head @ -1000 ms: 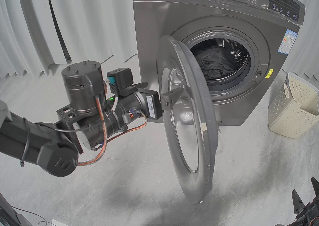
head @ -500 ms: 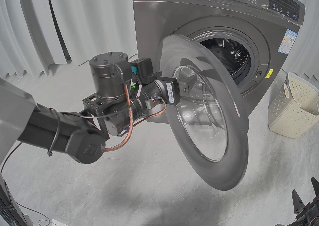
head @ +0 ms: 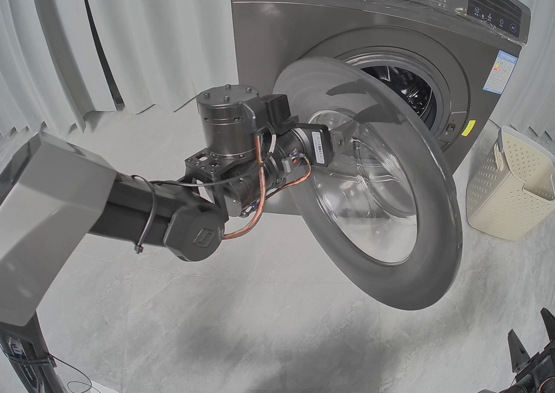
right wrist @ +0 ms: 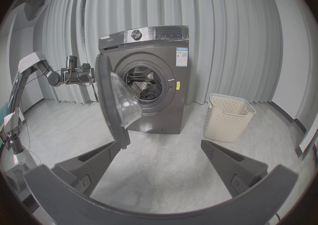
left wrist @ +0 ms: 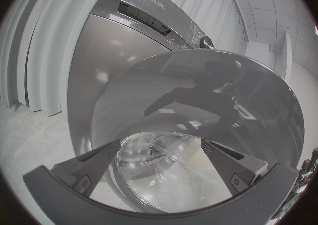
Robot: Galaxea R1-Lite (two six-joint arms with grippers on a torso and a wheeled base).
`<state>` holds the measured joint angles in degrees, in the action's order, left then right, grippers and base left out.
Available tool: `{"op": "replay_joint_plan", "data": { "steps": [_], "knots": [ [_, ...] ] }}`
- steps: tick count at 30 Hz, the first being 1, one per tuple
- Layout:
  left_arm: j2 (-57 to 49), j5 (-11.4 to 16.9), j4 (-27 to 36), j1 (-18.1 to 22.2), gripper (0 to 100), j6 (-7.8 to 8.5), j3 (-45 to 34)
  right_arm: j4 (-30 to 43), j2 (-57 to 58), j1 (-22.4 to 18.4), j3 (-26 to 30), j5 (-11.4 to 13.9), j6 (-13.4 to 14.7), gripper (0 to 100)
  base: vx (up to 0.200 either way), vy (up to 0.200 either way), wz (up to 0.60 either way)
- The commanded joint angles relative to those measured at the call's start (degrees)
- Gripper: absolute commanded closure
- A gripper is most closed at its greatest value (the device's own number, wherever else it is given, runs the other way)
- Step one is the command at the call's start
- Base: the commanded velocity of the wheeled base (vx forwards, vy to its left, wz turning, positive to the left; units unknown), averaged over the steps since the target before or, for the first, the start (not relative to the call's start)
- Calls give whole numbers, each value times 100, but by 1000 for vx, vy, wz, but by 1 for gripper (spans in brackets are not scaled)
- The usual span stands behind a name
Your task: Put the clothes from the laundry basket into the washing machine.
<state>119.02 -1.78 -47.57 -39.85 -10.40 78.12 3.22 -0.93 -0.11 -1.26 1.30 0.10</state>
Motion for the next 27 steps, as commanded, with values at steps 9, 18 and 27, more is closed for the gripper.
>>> {"op": "replay_joint_plan", "data": {
  "steps": [9,18,27],
  "knots": [
    [588,-543,63,215,0,-358,1039,-5,84,2,3,1,-1,0,0,0,0],
    [-151,-587,28,197,0,-428,-130,-5,84,2,3,1,8,0,0,0,0],
    [-3069,-464,19,-409,0,-393,-3971,-5,84,2,3,1,-1,0,0,0,0]
  ]
}}
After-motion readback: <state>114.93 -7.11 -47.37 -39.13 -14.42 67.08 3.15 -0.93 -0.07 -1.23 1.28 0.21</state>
